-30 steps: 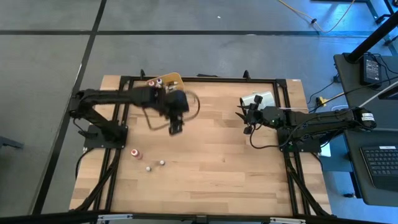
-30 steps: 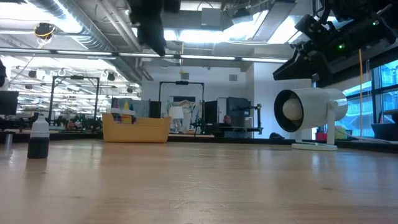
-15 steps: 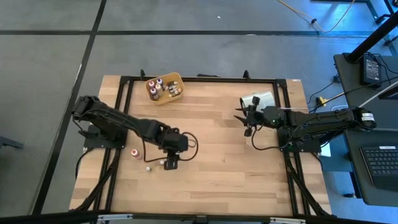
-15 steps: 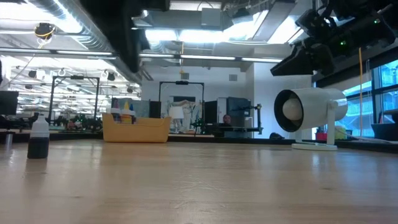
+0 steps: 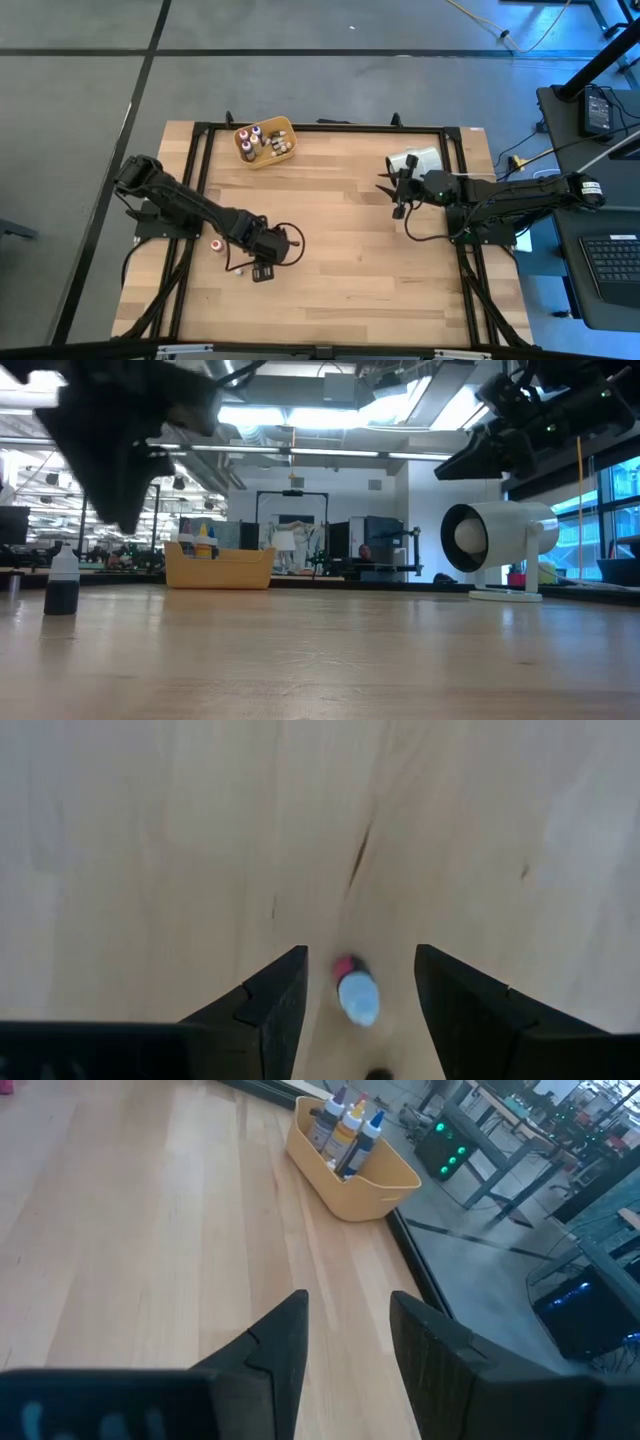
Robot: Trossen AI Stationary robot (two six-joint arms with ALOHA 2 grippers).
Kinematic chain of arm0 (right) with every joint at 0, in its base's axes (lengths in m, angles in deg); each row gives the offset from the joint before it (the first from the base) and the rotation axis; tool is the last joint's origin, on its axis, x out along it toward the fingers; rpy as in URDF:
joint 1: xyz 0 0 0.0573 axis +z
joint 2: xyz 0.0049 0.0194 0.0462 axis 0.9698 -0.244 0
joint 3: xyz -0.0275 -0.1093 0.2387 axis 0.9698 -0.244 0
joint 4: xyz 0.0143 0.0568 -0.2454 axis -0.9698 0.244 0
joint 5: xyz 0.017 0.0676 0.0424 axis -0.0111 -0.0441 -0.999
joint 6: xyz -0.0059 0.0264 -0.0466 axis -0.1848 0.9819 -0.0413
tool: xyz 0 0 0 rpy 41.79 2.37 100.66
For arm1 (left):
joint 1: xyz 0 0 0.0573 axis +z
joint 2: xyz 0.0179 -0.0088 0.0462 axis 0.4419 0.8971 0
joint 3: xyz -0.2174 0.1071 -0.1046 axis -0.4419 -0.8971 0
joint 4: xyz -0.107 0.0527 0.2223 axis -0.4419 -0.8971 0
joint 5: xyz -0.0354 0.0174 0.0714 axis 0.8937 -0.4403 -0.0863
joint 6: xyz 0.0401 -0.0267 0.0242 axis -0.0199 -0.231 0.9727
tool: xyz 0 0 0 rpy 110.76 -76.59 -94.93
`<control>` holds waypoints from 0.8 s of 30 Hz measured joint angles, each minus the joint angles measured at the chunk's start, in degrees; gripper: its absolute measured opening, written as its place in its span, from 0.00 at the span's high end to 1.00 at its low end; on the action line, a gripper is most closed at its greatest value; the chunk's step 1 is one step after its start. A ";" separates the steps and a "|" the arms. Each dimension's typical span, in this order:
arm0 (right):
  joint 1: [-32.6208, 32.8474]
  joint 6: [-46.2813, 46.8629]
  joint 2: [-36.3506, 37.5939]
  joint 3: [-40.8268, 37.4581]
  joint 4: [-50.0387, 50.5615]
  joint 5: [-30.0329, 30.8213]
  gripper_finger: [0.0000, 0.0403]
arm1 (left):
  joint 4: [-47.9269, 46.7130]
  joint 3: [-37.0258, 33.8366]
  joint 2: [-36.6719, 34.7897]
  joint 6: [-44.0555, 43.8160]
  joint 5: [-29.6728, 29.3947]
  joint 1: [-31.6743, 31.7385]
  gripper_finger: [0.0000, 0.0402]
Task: Pick & Place food coloring
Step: Put the small pink food coloring bottle into the yellow bin
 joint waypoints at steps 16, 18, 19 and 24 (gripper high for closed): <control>-0.01 -0.11 0.00 0.00 -1.93 0.04 0.64 | 0.51 -3.41 0.00 -1.22 0.11 -4.00 0.56; 0.00 -0.11 0.00 0.00 -1.90 0.04 0.64 | 0.75 -3.41 0.00 -1.25 0.12 -4.00 0.56; 0.00 -0.11 0.00 0.00 -1.89 0.04 0.64 | 0.89 -3.41 0.00 -1.27 0.10 -4.00 0.56; 0.00 -0.11 0.00 0.00 -1.86 0.04 0.64 | 2.52 -3.41 0.00 -1.27 0.10 -4.00 0.55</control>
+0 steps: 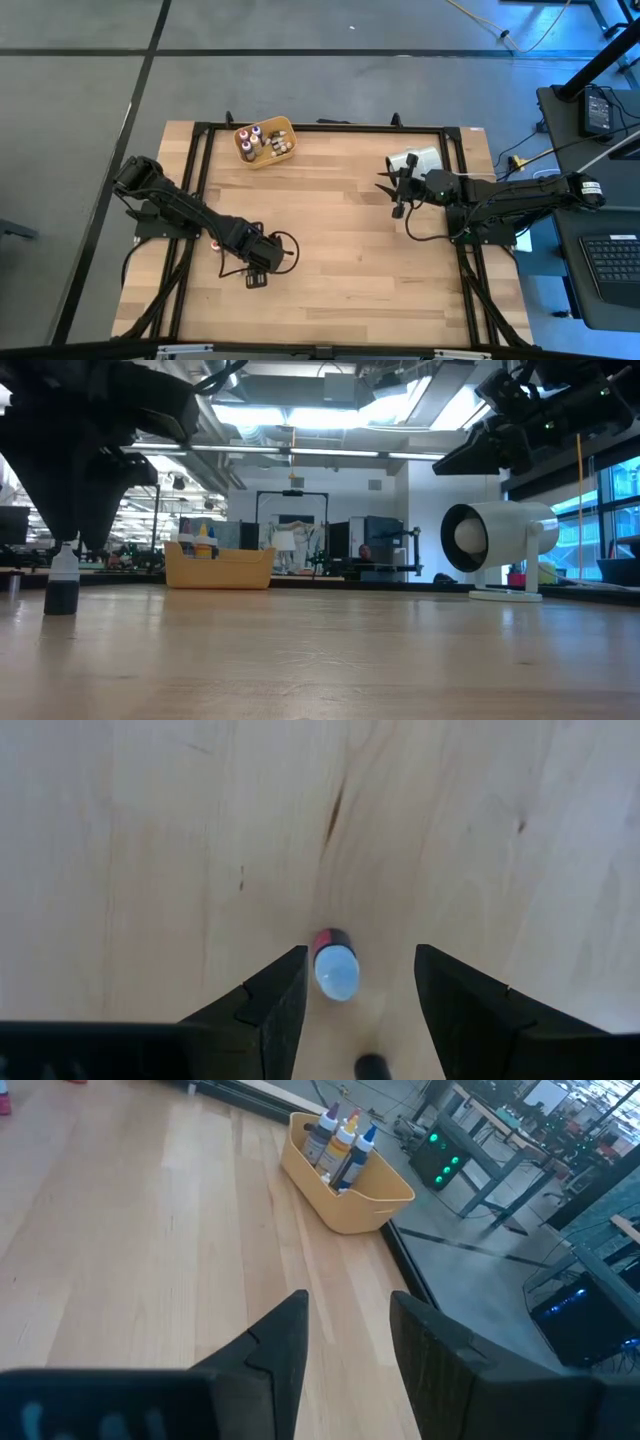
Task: Pick & Place food coloring
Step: Put the small pink food coloring bottle into the yellow bin
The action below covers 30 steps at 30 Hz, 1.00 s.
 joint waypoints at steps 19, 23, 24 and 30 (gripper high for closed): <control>-0.02 0.17 0.00 0.00 0.06 0.00 0.64 | 0.10 0.00 0.00 2.99 -2.92 -1.11 0.57; 0.00 0.20 0.00 0.00 0.07 0.00 0.64 | -0.43 0.00 0.27 2.99 -2.64 -1.11 0.57; -0.02 0.20 0.00 0.00 0.07 -0.01 0.64 | -0.47 0.00 0.58 2.99 -2.64 -1.11 0.57; 0.00 0.22 0.00 0.00 0.11 -0.02 0.64 | -0.88 0.00 4.37 3.02 0.48 -1.11 0.57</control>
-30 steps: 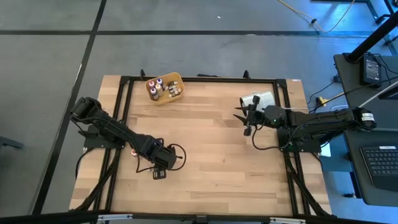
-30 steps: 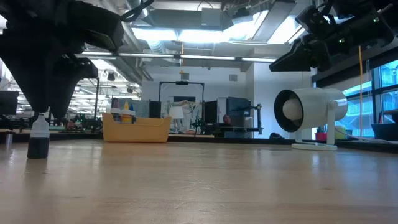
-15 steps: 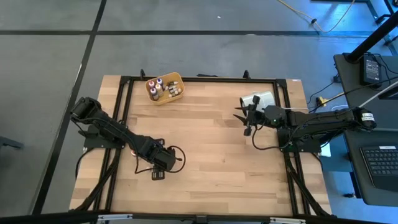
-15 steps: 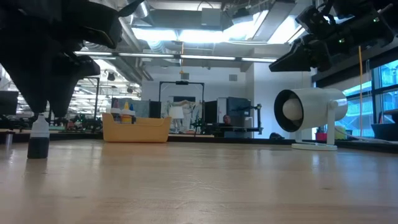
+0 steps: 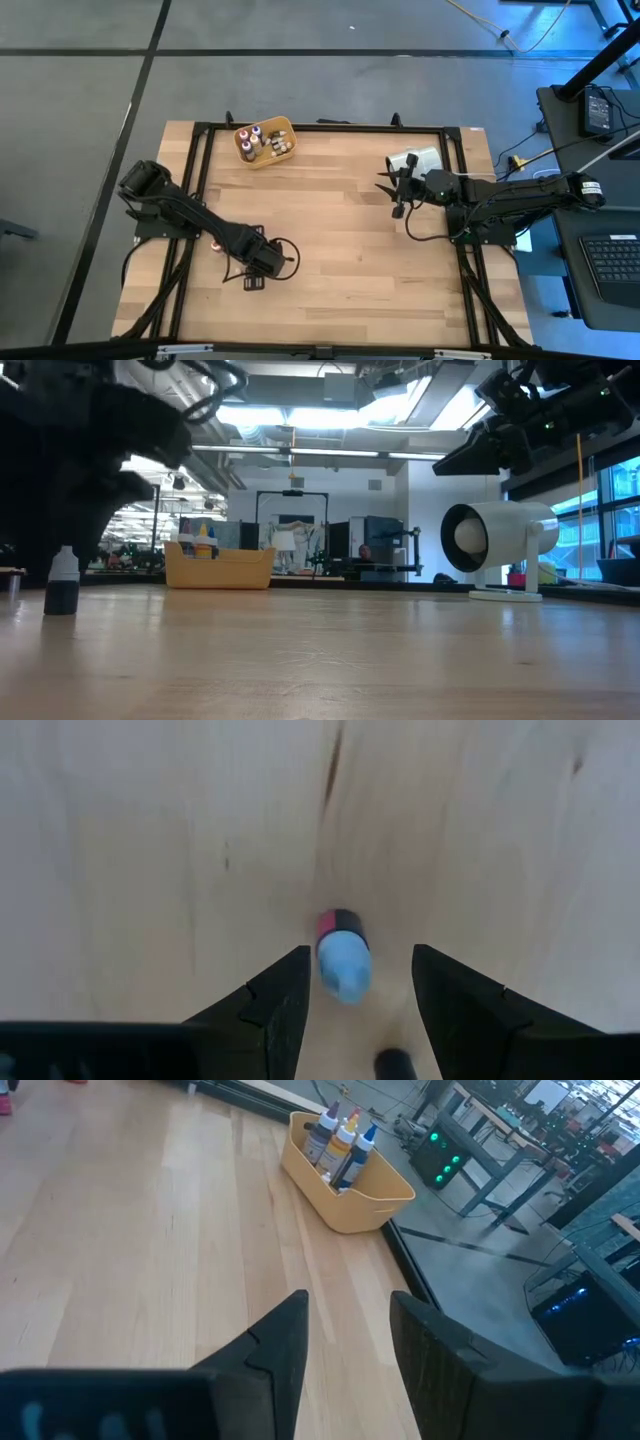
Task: Pick & Place food coloring
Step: Put the small pink food coloring bottle into the yellow bin
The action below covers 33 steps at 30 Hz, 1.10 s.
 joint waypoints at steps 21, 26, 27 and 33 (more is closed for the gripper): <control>-0.01 -0.08 0.00 0.00 -0.04 0.00 0.64 | -0.05 0.00 2.06 0.01 -0.85 0.11 0.76; -0.01 -0.11 0.00 0.00 -0.04 0.00 0.64 | -0.06 0.06 1.99 0.01 -0.94 0.22 0.84; 0.00 -0.13 0.00 0.00 -0.04 0.01 0.64 | -0.21 0.27 2.00 -0.14 -0.92 0.48 0.84; -0.01 -0.42 0.00 0.00 -0.07 0.00 0.64 | -2.68 4.33 1.03 -8.59 -7.87 6.05 0.84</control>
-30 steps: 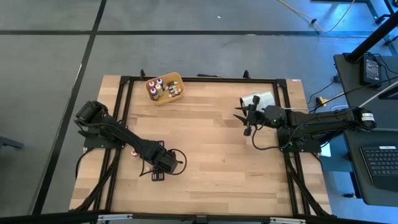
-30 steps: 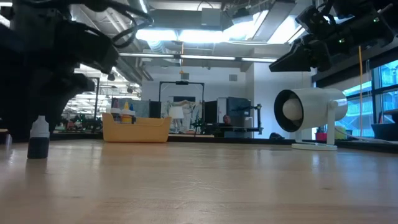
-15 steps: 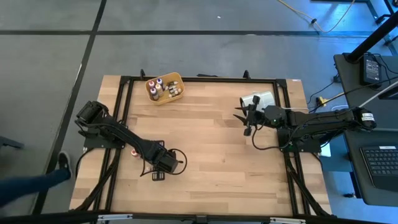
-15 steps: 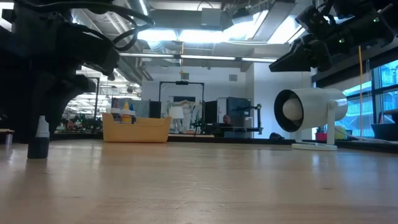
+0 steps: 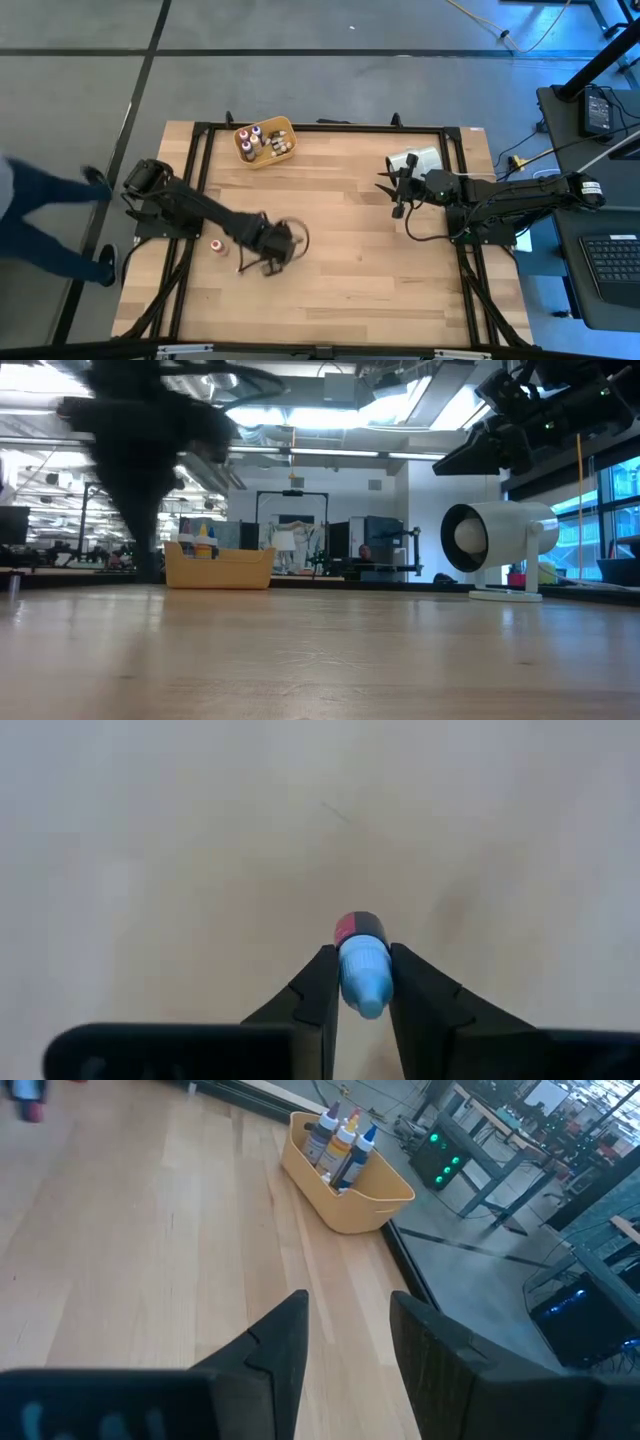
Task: Pick & Place food coloring
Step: Put the small pink food coloring bottle into the yellow bin
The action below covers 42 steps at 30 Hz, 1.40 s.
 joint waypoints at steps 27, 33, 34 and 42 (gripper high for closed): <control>-0.02 -0.49 0.00 0.00 0.93 0.02 0.64 | 9.81 11.48 -1.08 20.92 -7.65 52.77 0.83; -0.02 -1.15 0.00 0.00 1.33 0.04 0.64 | 11.22 11.50 2.62 22.11 -7.35 55.88 0.83; -0.02 -1.16 -0.01 0.00 1.32 0.04 0.64 | 11.20 11.50 3.32 22.11 -7.00 56.41 0.83; -0.02 -1.25 -0.02 0.00 1.39 0.04 0.64 | 11.84 11.48 8.91 22.38 -5.90 57.51 0.80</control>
